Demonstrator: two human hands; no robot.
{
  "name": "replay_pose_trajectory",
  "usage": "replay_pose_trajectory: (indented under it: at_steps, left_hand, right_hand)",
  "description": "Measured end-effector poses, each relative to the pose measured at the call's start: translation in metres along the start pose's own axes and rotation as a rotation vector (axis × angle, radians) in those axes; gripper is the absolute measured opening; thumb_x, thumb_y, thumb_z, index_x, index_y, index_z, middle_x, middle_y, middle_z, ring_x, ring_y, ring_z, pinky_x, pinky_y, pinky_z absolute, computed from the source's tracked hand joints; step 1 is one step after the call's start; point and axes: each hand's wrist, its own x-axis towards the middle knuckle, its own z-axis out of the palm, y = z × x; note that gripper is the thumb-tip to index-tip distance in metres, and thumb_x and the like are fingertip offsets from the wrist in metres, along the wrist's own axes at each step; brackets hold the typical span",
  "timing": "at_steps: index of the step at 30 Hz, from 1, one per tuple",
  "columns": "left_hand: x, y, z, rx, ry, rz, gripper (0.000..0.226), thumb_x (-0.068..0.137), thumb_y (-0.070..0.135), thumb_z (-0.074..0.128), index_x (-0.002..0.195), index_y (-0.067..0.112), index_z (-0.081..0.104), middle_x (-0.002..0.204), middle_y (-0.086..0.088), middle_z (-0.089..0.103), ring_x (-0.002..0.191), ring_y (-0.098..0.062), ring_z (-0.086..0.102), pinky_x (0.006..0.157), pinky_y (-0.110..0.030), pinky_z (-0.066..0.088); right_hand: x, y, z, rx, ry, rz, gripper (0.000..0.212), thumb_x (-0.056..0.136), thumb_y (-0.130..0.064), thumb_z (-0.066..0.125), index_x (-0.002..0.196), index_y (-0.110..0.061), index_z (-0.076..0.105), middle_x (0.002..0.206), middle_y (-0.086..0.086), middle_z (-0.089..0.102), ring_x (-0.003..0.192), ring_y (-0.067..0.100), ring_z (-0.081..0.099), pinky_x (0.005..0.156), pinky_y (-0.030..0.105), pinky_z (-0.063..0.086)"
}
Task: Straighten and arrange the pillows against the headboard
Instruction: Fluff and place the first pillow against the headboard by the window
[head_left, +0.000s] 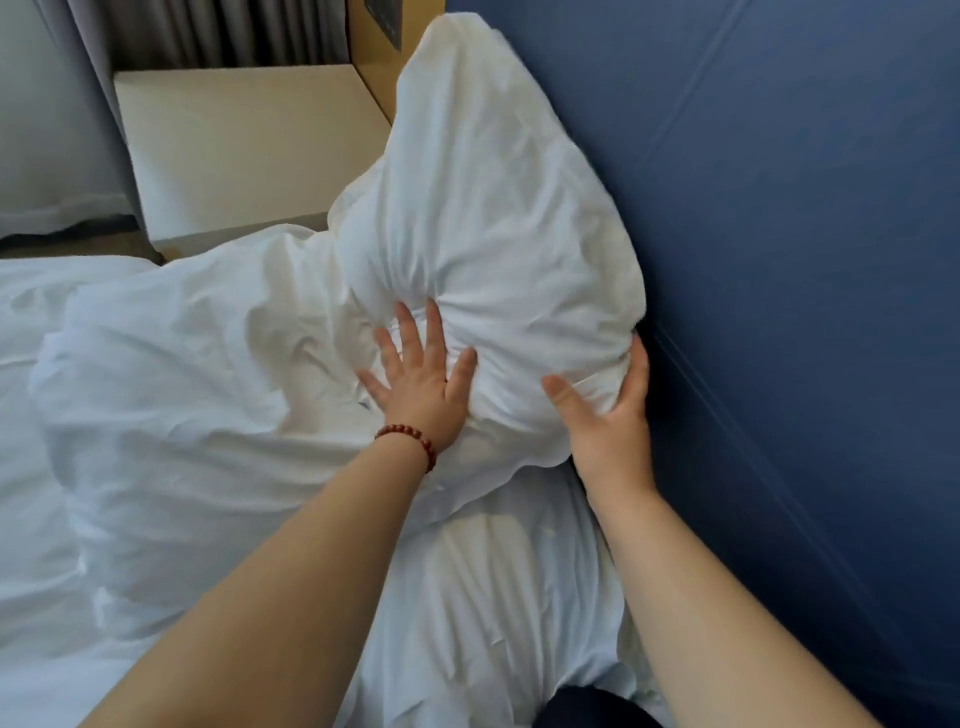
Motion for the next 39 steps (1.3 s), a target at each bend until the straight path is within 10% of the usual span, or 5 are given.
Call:
replay_pose_trajectory:
  at_steps: [11, 19, 24, 29, 39]
  left_hand:
    - [-0.071, -0.014, 0.006, -0.029, 0.046, 0.018, 0.070, 0.092, 0.061, 0.017, 0.155, 0.031, 0.008, 0.164, 0.003, 0.000, 0.150, -0.015, 0.004, 0.119, -0.047, 0.003]
    - [-0.138, 0.003, 0.069, -1.345, 0.349, -1.003, 0.055, 0.083, 0.056, 0.066, 0.124, 0.021, 0.054, 0.115, 0.010, 0.057, 0.090, -0.008, 0.056, 0.084, -0.027, 0.048]
    - [-0.114, -0.032, 0.076, -1.857, 0.366, -0.973, 0.046, 0.085, 0.033, 0.073, 0.122, 0.010, 0.058, 0.122, -0.005, 0.065, 0.105, -0.019, 0.064, 0.101, -0.034, 0.049]
    - [-0.140, -0.050, 0.079, -1.677, 0.516, -0.955, 0.017, 0.088, 0.009, 0.070, 0.102, 0.009, 0.060, 0.107, -0.009, 0.067, 0.090, -0.019, 0.067, 0.073, -0.031, 0.056]
    - [-0.157, -0.091, 0.043, -1.644, 0.629, -0.940, 0.019, 0.093, 0.016, 0.064, 0.112, 0.013, 0.061, 0.103, -0.004, 0.067, 0.091, -0.015, 0.065, 0.083, -0.030, 0.054]
  right_hand:
    - [-0.014, 0.001, -0.052, 0.206, 0.226, 0.085, 0.022, 0.090, -0.019, 0.066, 0.069, -0.019, 0.065, 0.062, -0.007, 0.065, 0.052, 0.008, 0.057, 0.054, 0.030, 0.049]
    - [-0.043, 0.043, -0.040, 0.367, -0.234, 0.290, 0.029, 0.087, -0.033, 0.072, 0.114, -0.038, 0.062, 0.106, -0.027, 0.068, 0.105, -0.003, 0.061, 0.089, 0.027, 0.047]
    - [-0.024, 0.073, 0.007, 0.467, -0.292, 0.564, 0.014, 0.088, -0.024, 0.072, 0.099, -0.030, 0.064, 0.105, -0.011, 0.069, 0.102, 0.010, 0.063, 0.094, 0.036, 0.049]
    - [-0.017, 0.079, -0.008, 0.611, 0.051, 0.563, 0.012, 0.098, -0.015, 0.059, 0.089, -0.016, 0.066, 0.093, 0.004, 0.070, 0.090, 0.021, 0.069, 0.068, 0.025, 0.055]
    - [-0.062, 0.095, 0.077, 0.535, -0.448, 0.938, 0.009, 0.093, -0.020, 0.066, 0.101, -0.019, 0.061, 0.100, 0.000, 0.066, 0.087, 0.014, 0.061, 0.079, 0.027, 0.048]
